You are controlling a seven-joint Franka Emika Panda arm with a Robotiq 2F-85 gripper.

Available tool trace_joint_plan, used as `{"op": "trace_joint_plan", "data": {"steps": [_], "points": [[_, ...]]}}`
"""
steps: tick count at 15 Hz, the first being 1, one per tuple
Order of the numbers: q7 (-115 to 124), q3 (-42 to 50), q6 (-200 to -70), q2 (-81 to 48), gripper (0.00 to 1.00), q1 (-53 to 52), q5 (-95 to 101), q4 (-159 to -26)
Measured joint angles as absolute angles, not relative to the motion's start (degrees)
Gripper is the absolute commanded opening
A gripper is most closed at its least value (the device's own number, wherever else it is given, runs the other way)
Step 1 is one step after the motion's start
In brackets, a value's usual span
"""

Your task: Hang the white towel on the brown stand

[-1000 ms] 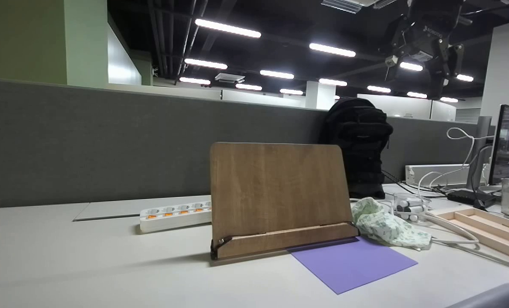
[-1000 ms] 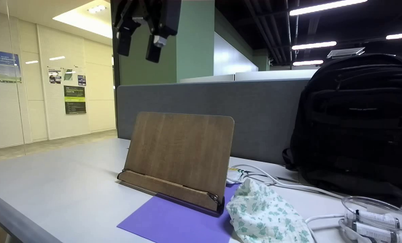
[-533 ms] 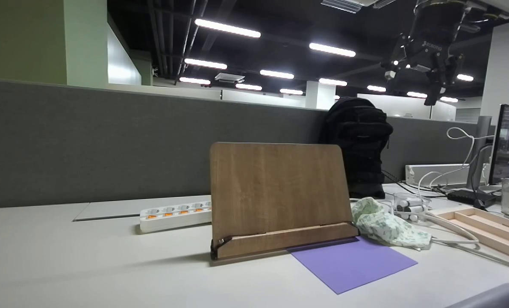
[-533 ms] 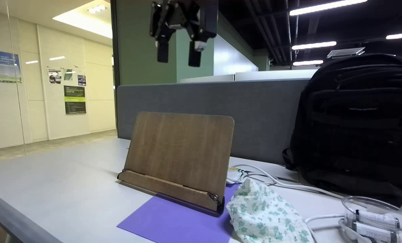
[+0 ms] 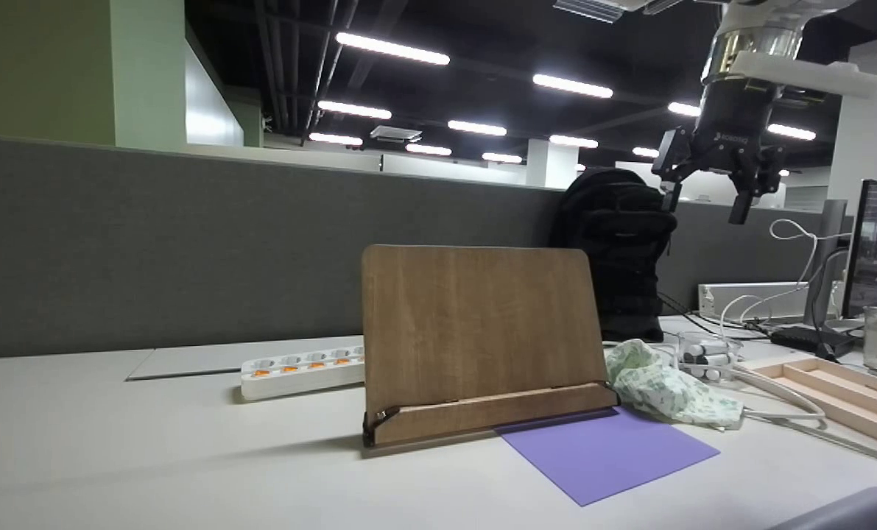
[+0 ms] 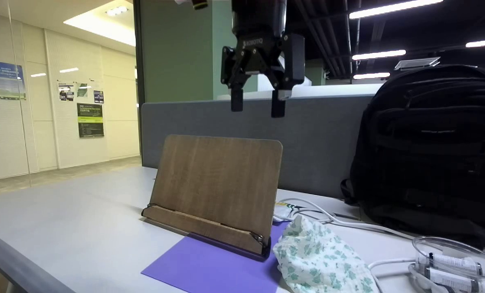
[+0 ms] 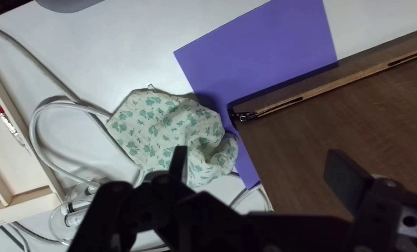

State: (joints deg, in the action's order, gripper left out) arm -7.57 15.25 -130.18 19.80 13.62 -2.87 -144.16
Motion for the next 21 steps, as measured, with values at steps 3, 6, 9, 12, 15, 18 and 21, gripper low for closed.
{"op": "trace_joint_plan", "data": {"steps": [3, 6, 9, 12, 15, 18, 21], "points": [[-5.85, 14.89, -132.91, 14.44, 1.0, 13.72, -1.22, -142.39], [-5.62, 14.89, -135.15, 9.5, 1.0, 13.75, -1.04, -139.94], [-5.63, 14.98, -136.59, 4.96, 1.0, 13.83, -1.1, -137.38], [-5.75, 14.98, -136.82, 1.5, 1.0, 13.95, -1.18, -135.65], [-5.8, 14.89, -136.83, 1.41, 1.0, 13.93, -1.17, -135.77], [-5.86, 14.88, -136.9, 1.4, 1.0, 13.94, -1.16, -135.84], [-5.67, 15.22, -137.0, 0.12, 1.0, 14.37, -1.11, -135.8]]}}
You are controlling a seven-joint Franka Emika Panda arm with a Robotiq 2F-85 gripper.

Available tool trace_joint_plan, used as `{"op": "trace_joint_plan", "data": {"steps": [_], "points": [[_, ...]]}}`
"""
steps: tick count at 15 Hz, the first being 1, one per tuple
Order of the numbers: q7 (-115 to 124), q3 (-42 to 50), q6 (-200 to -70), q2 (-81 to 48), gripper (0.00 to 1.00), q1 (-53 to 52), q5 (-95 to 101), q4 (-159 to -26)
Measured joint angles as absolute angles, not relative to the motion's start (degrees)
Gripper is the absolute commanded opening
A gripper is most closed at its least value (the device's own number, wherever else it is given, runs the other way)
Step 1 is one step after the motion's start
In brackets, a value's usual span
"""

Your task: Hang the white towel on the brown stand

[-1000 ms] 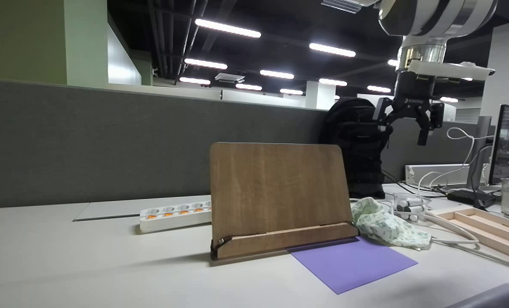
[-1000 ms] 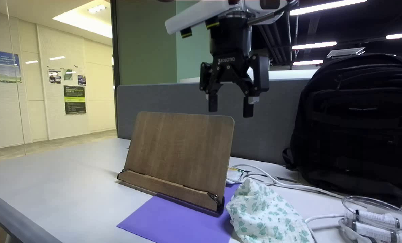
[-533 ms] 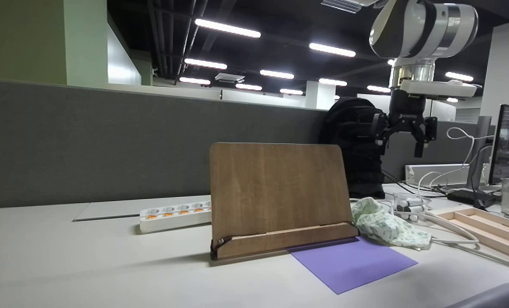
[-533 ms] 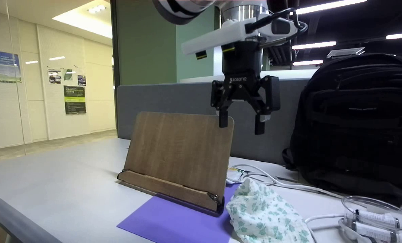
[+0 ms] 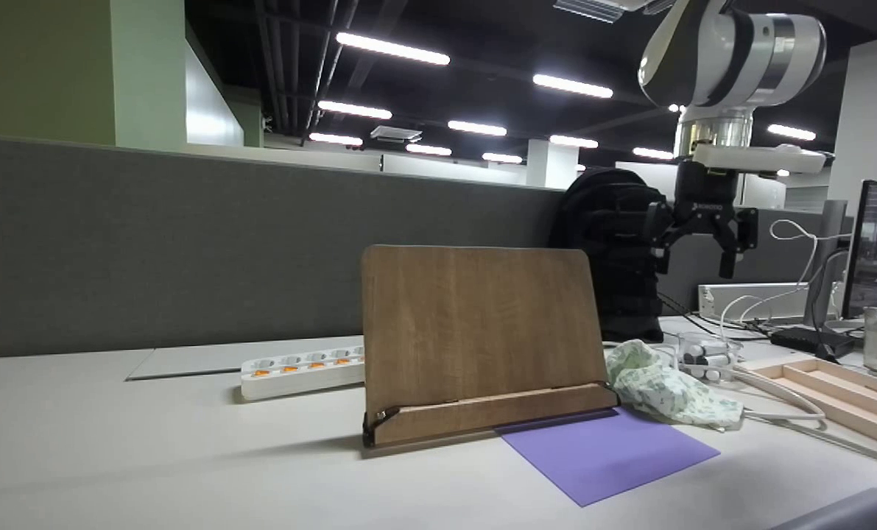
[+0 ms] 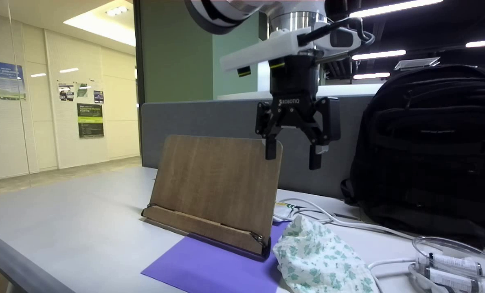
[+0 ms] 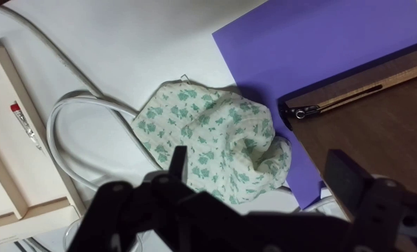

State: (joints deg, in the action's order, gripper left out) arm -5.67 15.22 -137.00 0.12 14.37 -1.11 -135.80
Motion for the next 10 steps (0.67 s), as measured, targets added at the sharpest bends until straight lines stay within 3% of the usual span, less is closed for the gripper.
{"op": "trace_joint_plan", "data": {"steps": [10], "points": [[-4.41, 14.95, -138.91, -13.27, 1.0, 15.4, -2.56, -129.23]]}}
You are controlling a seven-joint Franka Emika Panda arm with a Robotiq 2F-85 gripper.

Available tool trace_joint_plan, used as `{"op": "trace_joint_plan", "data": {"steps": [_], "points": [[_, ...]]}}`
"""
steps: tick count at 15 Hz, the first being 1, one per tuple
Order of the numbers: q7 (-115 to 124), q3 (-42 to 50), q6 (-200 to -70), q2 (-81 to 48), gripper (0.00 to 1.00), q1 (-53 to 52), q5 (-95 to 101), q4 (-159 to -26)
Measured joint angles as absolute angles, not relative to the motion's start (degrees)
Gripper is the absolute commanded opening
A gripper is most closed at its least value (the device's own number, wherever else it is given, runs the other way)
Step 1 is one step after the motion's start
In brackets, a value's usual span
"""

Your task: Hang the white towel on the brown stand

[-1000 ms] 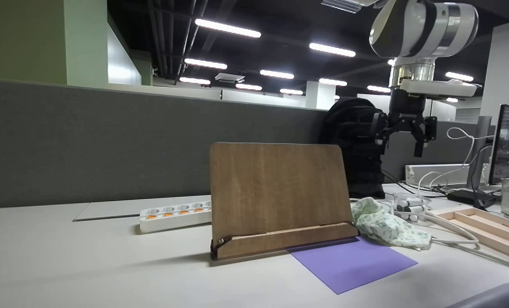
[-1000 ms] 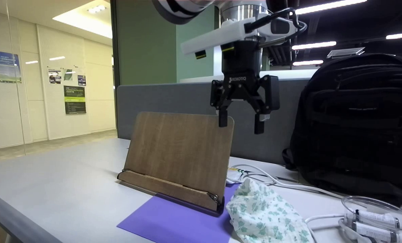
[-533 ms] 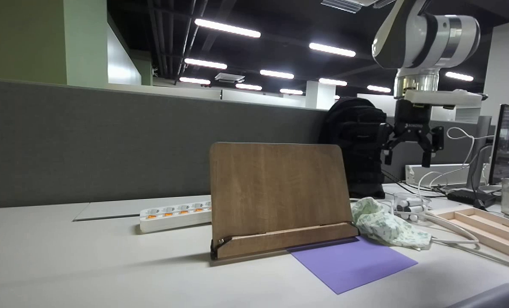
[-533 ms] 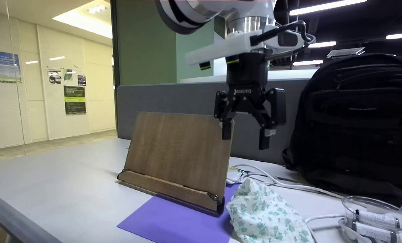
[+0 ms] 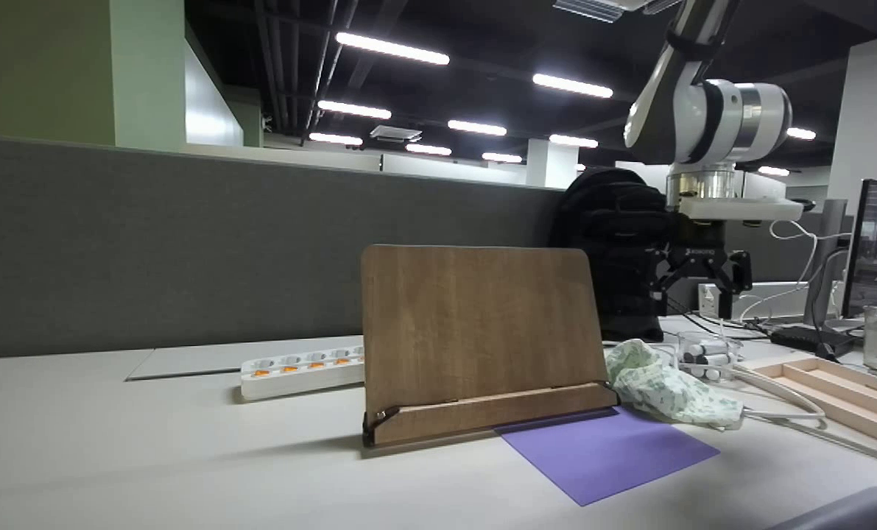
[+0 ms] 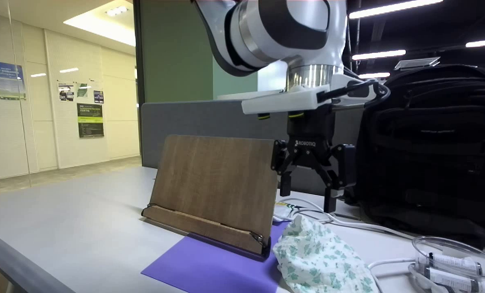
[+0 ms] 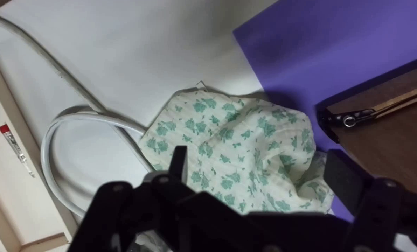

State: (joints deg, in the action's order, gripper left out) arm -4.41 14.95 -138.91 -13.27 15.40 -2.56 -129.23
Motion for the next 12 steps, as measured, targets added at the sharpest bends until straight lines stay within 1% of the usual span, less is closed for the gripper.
{"op": "trace_joint_plan", "data": {"steps": [11, 12], "points": [[-4.14, 13.16, -139.28, -25.76, 1.0, 15.0, -0.9, -119.08], [-4.17, 13.16, -139.26, -26.56, 0.75, 15.0, -0.32, -118.49]]}}
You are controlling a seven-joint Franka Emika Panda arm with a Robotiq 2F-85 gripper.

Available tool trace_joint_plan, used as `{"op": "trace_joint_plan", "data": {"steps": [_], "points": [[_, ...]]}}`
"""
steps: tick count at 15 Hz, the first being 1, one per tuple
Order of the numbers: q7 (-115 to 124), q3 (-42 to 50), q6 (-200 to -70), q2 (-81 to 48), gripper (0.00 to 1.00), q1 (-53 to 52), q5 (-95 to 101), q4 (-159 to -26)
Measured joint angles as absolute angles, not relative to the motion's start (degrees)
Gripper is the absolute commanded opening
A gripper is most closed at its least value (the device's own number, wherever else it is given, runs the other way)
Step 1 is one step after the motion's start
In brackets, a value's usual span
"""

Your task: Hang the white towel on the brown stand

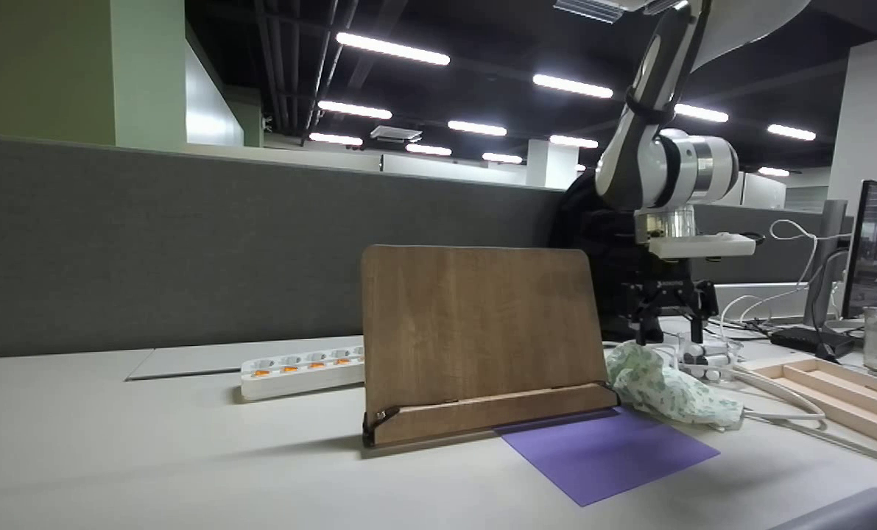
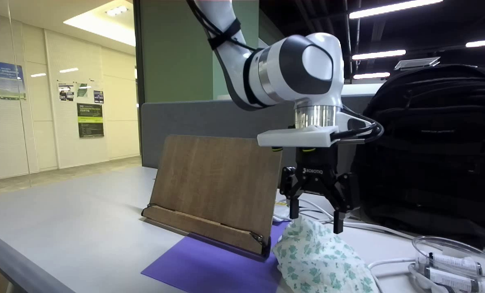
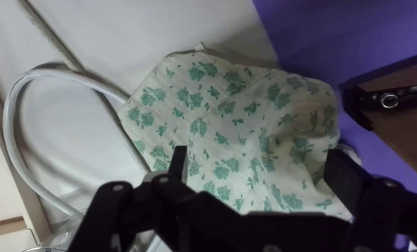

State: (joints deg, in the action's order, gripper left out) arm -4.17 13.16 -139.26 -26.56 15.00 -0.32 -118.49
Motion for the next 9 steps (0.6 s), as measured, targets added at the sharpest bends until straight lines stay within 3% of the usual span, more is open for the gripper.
{"op": "trace_joint_plan", "data": {"steps": [2, 9], "points": [[-4.28, 13.16, -139.22, -28.05, 0.67, 15.0, 0.37, -117.42], [-5.21, 12.52, -138.67, -30.42, 0.17, 15.01, 0.43, -115.52]]}}
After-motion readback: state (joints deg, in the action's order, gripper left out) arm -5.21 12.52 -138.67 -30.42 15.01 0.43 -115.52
